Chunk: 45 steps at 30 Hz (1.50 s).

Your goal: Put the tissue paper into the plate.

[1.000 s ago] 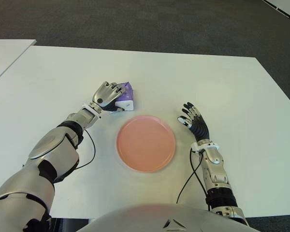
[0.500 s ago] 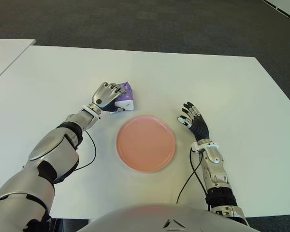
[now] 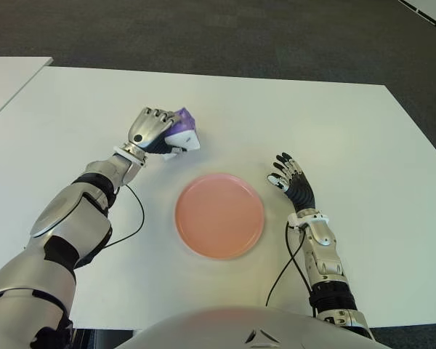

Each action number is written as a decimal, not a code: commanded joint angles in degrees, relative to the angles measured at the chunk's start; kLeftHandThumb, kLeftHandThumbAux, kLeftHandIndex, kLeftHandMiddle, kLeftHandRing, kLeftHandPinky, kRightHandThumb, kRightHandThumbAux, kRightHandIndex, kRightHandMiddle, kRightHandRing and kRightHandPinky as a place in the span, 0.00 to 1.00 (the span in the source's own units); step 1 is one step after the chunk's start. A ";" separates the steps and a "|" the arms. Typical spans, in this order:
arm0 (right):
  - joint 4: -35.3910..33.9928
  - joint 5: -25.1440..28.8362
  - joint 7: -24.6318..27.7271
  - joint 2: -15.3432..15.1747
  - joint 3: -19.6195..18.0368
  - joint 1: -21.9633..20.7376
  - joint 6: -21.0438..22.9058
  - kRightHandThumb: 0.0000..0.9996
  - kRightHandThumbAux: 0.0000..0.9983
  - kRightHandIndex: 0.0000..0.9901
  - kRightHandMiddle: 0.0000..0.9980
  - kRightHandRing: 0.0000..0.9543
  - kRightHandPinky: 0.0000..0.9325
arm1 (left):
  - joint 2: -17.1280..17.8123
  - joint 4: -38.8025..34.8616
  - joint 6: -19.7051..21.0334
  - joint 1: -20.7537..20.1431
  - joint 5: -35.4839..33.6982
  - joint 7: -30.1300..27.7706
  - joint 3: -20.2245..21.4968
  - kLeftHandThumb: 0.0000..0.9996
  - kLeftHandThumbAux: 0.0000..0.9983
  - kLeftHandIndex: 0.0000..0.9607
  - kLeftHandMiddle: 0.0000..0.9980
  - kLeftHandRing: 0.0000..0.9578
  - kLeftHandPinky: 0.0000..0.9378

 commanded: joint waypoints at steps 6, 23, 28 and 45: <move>3.62 -0.22 -0.20 0.34 0.38 2.91 3.93 0.03 0.73 0.07 0.11 0.10 0.12 | 2.31 -3.29 -3.47 -4.09 -2.40 1.12 4.99 0.75 0.70 0.46 0.88 0.90 0.87; 3.40 -0.11 -0.55 0.79 0.48 2.94 4.21 0.04 0.72 0.08 0.12 0.11 0.12 | 6.98 -17.46 -13.22 -3.38 -4.78 -2.86 11.86 0.75 0.70 0.46 0.86 0.89 0.90; 6.76 -0.66 0.42 0.19 0.66 1.65 1.17 0.03 0.72 0.08 0.11 0.10 0.11 | 7.05 -24.63 -15.83 -0.73 -6.10 -4.99 14.57 0.75 0.70 0.46 0.86 0.89 0.91; 5.66 -0.79 -0.28 -0.05 0.95 1.96 2.87 0.01 0.72 0.07 0.11 0.09 0.10 | 7.28 -48.73 -25.58 15.74 -8.39 -30.61 13.29 0.75 0.70 0.46 0.85 0.89 0.89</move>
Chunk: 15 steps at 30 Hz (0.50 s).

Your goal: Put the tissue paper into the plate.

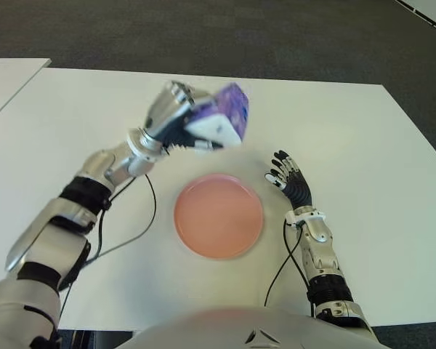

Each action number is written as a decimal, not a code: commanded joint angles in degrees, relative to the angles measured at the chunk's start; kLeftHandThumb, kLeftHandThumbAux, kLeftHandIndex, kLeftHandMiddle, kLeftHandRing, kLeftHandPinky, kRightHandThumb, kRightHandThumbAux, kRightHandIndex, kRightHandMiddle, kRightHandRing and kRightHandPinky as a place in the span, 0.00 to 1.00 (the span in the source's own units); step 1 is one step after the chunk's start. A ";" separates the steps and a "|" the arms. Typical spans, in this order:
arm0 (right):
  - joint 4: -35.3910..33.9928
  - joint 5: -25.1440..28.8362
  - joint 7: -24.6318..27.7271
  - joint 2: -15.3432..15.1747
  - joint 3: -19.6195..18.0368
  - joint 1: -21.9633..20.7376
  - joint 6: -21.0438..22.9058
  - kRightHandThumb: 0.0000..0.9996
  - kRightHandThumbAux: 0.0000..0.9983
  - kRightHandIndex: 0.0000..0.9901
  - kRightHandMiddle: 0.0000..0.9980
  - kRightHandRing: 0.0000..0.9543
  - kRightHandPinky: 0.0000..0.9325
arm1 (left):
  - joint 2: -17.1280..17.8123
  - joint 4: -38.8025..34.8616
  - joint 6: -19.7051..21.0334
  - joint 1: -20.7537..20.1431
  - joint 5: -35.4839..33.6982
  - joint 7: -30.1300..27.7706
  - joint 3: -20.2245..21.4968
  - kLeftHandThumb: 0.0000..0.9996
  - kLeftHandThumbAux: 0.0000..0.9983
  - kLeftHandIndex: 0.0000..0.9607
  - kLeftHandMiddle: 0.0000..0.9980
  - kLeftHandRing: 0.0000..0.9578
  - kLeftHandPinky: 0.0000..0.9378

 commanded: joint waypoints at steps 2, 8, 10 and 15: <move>3.18 -0.38 -0.15 0.30 0.43 3.59 5.00 0.02 0.71 0.07 0.11 0.09 0.10 | 2.99 -2.29 -4.71 2.57 -0.69 -10.03 -0.88 0.75 0.70 0.46 0.85 0.89 0.88; 5.97 -0.69 -0.03 0.09 0.24 2.48 2.82 0.01 0.71 0.08 0.11 0.09 0.10 | 3.15 -3.80 -5.78 6.25 1.12 -15.69 -1.41 0.75 0.70 0.46 0.85 0.88 0.87; 6.29 -0.82 -0.03 0.04 0.33 2.33 2.46 0.01 0.71 0.08 0.11 0.09 0.10 | 3.20 -4.12 -5.95 6.67 0.97 -17.76 -1.34 0.75 0.70 0.46 0.85 0.88 0.87; 6.52 -1.39 -0.24 0.14 0.76 2.27 2.06 0.00 0.71 0.08 0.11 0.09 0.10 | 3.26 -5.34 -5.81 7.07 2.82 -22.53 -1.70 0.75 0.70 0.46 0.84 0.88 0.87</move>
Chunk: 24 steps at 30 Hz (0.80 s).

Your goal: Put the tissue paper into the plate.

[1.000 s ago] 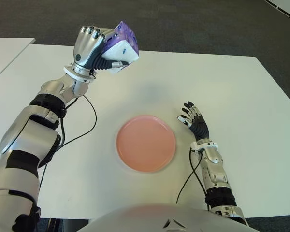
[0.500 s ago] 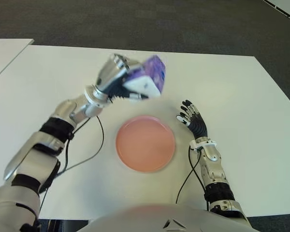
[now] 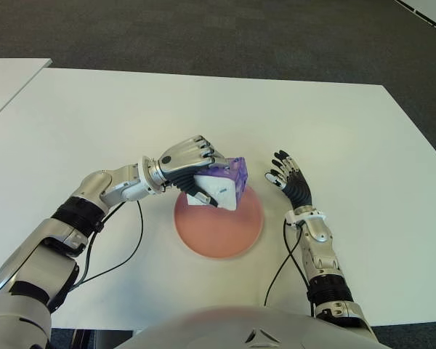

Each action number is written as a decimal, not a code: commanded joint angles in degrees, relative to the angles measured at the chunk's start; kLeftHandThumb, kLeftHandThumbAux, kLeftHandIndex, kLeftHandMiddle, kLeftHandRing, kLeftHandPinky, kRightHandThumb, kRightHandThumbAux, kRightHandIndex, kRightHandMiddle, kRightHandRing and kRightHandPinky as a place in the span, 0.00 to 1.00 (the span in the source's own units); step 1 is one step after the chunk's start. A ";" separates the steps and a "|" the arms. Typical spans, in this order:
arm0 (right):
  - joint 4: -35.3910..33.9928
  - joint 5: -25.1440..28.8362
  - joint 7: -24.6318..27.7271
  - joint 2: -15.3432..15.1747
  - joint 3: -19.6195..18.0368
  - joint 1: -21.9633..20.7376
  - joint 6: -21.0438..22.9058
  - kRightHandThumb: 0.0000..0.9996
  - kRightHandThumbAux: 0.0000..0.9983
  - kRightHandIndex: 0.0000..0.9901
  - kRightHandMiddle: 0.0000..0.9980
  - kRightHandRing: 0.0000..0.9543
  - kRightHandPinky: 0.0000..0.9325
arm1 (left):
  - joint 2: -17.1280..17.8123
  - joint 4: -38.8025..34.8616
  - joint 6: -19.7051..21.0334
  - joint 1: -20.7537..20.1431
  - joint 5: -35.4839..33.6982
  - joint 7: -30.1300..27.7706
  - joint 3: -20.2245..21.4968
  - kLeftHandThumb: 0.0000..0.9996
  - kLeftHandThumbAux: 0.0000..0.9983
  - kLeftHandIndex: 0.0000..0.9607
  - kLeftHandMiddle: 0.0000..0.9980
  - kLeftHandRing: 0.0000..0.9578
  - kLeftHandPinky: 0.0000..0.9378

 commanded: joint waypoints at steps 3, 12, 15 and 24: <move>5.35 -0.60 0.55 -0.06 0.43 2.93 2.38 0.00 0.71 0.07 0.11 0.09 0.10 | 0.03 -2.04 0.22 0.63 1.92 -5.36 -0.10 0.75 0.70 0.46 0.85 0.88 0.87; 8.05 -0.59 2.37 -0.97 0.36 2.42 -2.10 0.00 0.70 0.07 0.10 0.08 0.09 | -0.49 -3.69 1.48 2.80 4.15 -6.88 0.21 0.75 0.70 0.46 0.85 0.89 0.88; 8.57 -0.60 2.54 -1.11 0.28 2.25 -2.63 0.00 0.70 0.07 0.10 0.07 0.09 | -0.63 -4.14 1.93 3.51 5.31 -6.11 0.37 0.75 0.70 0.46 0.85 0.89 0.88; 9.96 -0.69 2.64 -1.45 0.19 1.59 -3.40 0.00 0.70 0.09 0.11 0.08 0.11 | -0.59 -5.29 3.04 4.22 8.73 -4.92 0.23 0.75 0.70 0.46 0.86 0.89 0.90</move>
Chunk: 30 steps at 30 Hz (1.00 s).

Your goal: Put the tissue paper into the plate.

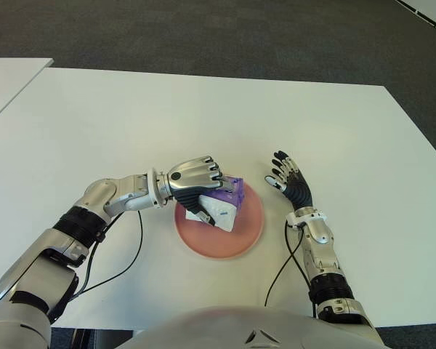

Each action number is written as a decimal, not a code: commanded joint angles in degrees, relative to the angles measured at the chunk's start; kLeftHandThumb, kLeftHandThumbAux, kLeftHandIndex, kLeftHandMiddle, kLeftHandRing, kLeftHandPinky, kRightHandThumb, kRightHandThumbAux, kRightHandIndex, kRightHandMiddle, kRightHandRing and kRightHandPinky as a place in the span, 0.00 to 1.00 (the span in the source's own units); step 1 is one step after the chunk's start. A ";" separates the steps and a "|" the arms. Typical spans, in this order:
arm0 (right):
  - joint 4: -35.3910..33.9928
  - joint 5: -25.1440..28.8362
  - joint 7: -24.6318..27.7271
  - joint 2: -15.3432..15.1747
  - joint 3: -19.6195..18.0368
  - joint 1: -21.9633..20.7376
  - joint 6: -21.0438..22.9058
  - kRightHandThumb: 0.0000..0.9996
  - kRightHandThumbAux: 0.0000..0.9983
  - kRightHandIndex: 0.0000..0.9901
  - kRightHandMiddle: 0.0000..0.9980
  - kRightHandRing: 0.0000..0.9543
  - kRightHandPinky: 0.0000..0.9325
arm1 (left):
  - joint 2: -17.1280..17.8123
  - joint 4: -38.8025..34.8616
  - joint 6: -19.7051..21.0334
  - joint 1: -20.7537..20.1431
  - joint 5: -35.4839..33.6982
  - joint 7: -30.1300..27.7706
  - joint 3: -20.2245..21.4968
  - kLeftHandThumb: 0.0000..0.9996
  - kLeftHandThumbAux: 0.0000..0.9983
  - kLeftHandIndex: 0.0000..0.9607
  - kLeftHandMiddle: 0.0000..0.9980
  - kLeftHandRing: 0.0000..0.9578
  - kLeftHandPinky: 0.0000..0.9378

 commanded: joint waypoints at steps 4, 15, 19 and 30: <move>3.79 -0.45 -0.31 0.23 0.24 3.12 4.55 0.00 0.70 0.09 0.10 0.08 0.10 | 0.17 -0.54 1.31 1.01 4.09 1.27 -0.45 0.75 0.70 0.46 0.86 0.89 0.90; 1.51 -0.20 -0.74 0.64 0.35 3.91 7.26 0.00 0.71 0.08 0.10 0.08 0.10 | -0.68 -1.33 0.97 0.89 12.08 15.82 -1.79 0.75 0.70 0.46 0.84 0.88 0.86; -0.17 -0.25 -2.04 1.12 0.22 4.29 9.67 0.00 0.71 0.08 0.10 0.08 0.11 | -2.30 -0.75 -0.70 1.84 8.57 18.99 -1.05 0.75 0.70 0.46 0.83 0.86 0.83; -4.71 -0.37 -3.78 1.91 0.56 5.82 13.34 0.00 0.71 0.07 0.11 0.09 0.10 | -0.02 1.41 -1.11 1.75 -10.09 -8.56 -5.70 0.18 0.48 0.08 0.09 0.07 0.07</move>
